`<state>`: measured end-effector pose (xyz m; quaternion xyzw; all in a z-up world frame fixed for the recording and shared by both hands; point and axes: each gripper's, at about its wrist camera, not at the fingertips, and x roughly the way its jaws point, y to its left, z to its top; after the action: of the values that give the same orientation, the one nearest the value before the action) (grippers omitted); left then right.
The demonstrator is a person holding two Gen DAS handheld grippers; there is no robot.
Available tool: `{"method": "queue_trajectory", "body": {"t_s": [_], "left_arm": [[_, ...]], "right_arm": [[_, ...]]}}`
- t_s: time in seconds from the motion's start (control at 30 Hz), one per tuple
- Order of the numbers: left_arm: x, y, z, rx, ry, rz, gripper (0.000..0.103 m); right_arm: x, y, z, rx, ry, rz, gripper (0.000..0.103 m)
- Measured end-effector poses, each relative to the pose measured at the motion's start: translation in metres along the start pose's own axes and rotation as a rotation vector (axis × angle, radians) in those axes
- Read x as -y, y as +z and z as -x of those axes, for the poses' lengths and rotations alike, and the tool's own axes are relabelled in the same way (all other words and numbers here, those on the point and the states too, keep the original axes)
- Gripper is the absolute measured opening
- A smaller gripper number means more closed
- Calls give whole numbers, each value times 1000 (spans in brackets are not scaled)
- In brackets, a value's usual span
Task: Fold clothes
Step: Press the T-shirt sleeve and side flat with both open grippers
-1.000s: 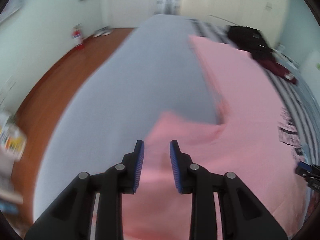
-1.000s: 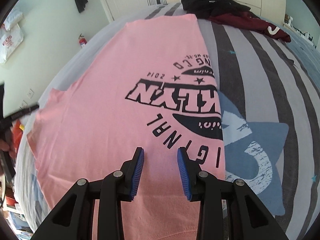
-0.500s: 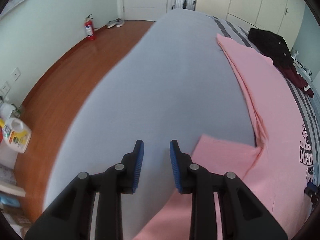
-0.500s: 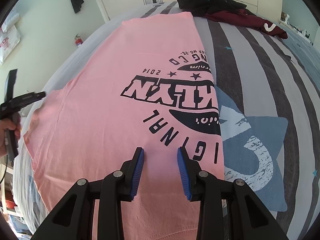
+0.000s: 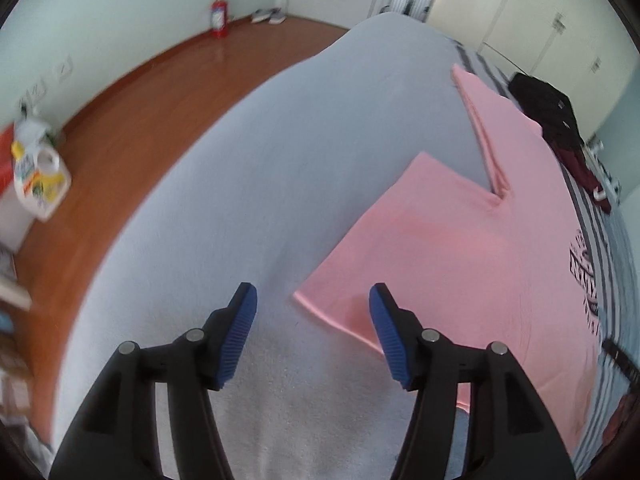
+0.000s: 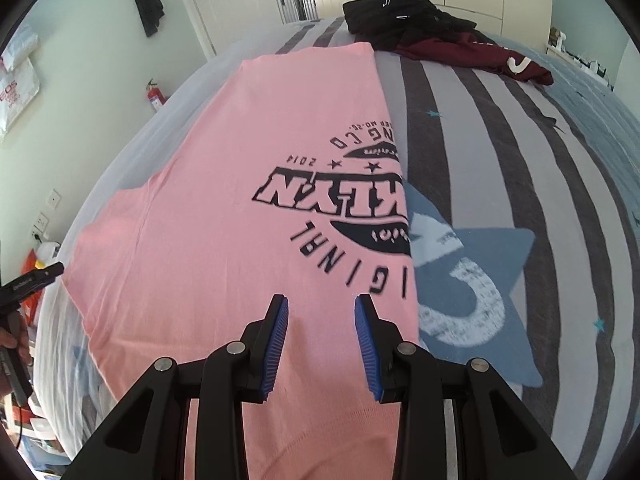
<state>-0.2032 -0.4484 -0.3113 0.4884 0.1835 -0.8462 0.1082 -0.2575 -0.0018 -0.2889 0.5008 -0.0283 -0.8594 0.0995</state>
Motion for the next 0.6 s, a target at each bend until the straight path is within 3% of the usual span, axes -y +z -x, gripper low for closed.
{"method": "queue_trajectory", "body": {"t_s": [0.13,0.23,0.27,0.3,0.37,0.43,0.47,0.5,0.53,0.6], "left_arm": [[2,-3,-16,1,-37,-6,67],[9,-5,-19,0,-48,-31,68],[10,-5,-18,2,-69,-30,64],[11,-5,-17,2,-84,-32,50],[15,-8,-15,-2,-92,-46,39],[17,-10,-13,-4,-100,-52,36],[15,-10,-12,-4,-104,-38,29],[12,-7,-11,-3,-110,-21,14],[9,-5,-8,-3,-111,-13,9],[12,-2,-7,-3,-101,-29,7]], "right_arm": [[2,-9,3,-9,-10,-6,31],[1,-15,5,-12,-11,-17,31],[1,-17,5,-11,-11,-19,31],[-1,-18,6,-10,-11,-22,31],[-4,-20,6,-9,-8,-24,31],[-7,-20,7,-8,-4,-26,31],[-8,-20,7,-7,-2,-26,31],[-9,-19,7,-5,-1,-27,31],[-9,-19,8,-4,-1,-28,31],[-7,-18,9,-1,-3,-32,31]]}}
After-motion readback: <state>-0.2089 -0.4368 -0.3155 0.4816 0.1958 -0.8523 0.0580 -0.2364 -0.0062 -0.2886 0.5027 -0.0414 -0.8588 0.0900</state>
